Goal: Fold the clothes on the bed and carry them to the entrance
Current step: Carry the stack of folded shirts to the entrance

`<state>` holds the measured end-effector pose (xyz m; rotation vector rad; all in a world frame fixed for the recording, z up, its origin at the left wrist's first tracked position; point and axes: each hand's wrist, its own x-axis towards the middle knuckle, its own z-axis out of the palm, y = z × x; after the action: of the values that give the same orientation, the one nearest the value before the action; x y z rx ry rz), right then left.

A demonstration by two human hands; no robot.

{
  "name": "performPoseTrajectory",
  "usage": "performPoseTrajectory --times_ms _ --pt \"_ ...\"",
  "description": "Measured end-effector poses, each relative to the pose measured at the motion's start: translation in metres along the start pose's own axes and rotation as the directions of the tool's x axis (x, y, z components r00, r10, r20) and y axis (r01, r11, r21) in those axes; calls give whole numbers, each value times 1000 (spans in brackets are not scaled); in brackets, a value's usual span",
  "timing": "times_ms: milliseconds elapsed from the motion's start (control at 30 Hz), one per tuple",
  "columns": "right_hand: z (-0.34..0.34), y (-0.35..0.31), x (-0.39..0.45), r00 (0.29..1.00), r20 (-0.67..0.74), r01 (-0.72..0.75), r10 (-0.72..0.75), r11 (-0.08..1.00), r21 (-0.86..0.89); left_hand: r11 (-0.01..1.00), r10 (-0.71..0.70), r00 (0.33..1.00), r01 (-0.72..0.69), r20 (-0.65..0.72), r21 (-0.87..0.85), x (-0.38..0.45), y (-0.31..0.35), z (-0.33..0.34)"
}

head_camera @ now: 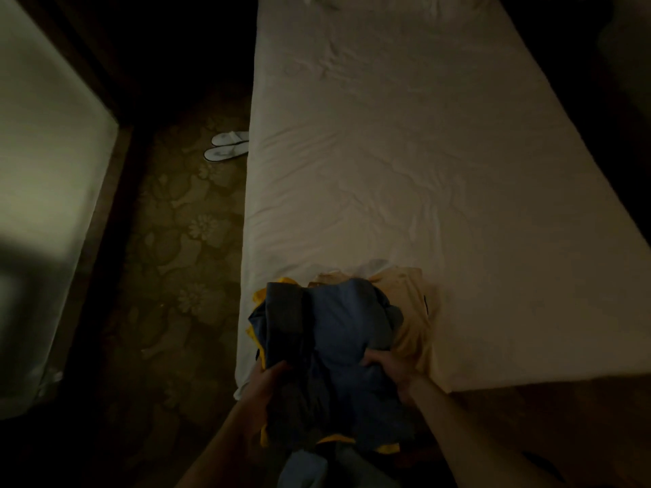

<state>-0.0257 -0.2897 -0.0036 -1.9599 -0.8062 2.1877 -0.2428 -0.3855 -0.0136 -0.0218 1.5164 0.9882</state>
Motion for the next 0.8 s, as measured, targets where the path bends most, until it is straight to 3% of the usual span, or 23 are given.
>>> performPoseTrajectory --times_ms 100,333,533,800 --pt "2 -22 -19 1000 27 14 -14 1000 9 999 28 999 -27 22 -34 -18 23 4" --pt "9 -93 -79 958 81 281 -276 958 -62 988 144 988 -141 62 -59 -76 86 13" --pt "42 -150 -135 904 138 422 -405 899 -122 959 275 962 -274 -5 -66 -137 144 -1" --pt "128 -195 -183 804 330 563 -495 812 -155 885 416 902 -431 -115 -178 -217 175 -66"
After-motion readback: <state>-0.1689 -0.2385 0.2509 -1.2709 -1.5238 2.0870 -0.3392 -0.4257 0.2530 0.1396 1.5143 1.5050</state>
